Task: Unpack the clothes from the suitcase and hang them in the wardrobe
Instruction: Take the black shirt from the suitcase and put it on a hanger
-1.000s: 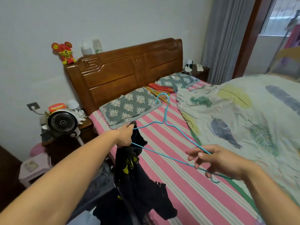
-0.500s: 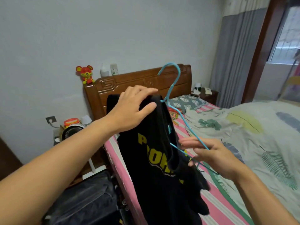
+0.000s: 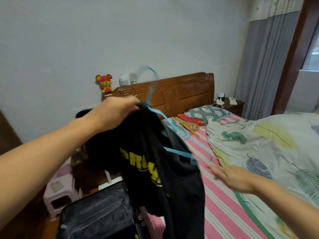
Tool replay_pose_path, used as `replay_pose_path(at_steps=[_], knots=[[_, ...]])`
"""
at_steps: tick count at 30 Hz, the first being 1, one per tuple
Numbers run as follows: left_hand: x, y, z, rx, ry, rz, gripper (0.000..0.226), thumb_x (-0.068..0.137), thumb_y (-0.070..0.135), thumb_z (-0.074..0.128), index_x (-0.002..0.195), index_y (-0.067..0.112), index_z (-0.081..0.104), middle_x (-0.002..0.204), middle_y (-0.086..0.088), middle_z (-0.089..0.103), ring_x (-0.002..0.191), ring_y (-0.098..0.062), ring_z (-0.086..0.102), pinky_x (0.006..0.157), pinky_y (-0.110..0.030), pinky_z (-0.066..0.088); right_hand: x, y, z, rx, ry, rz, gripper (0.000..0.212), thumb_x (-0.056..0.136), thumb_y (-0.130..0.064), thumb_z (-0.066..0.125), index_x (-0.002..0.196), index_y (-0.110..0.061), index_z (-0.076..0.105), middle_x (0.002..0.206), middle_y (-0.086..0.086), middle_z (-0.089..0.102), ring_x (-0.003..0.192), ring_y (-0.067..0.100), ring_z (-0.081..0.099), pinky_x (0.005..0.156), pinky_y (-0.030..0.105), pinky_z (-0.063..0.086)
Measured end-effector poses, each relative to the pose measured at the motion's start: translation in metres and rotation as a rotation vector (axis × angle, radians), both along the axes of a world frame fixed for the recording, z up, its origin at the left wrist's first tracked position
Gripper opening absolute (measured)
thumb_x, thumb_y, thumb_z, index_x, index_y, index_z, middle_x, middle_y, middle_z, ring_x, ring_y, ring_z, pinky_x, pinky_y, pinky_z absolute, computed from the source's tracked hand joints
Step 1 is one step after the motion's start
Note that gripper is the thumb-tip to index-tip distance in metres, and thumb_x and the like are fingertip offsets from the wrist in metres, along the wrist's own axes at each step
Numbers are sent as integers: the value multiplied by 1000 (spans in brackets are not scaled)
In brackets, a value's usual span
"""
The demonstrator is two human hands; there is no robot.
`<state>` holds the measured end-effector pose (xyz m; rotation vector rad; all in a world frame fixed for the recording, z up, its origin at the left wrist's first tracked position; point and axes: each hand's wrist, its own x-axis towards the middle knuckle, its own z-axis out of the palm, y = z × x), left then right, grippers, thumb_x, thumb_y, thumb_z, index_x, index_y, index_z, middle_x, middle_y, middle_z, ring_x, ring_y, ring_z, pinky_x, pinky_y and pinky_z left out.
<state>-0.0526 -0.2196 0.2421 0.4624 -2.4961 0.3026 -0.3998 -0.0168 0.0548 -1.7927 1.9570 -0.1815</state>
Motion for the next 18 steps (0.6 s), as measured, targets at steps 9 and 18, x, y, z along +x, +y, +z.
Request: replay_pose_path(at_steps=[9, 18], knots=[[66, -18, -11, 191, 135, 351, 25, 101, 35, 51, 103, 15, 66, 101, -11, 71, 95, -30, 64, 77, -33, 41, 98, -56, -10, -643, -147, 188, 26, 95, -14, 55, 114, -26, 70, 107, -18, 65, 99, 0, 59, 89, 20, 47], [40, 9, -39, 384, 224, 448, 21, 103, 30, 54, 84, 31, 61, 83, 13, 64, 87, -17, 61, 73, -31, 40, 237, -135, 33, -619, -877, -60, 39, 89, -5, 64, 126, -17, 60, 120, -7, 64, 115, 6, 58, 103, 28, 45]])
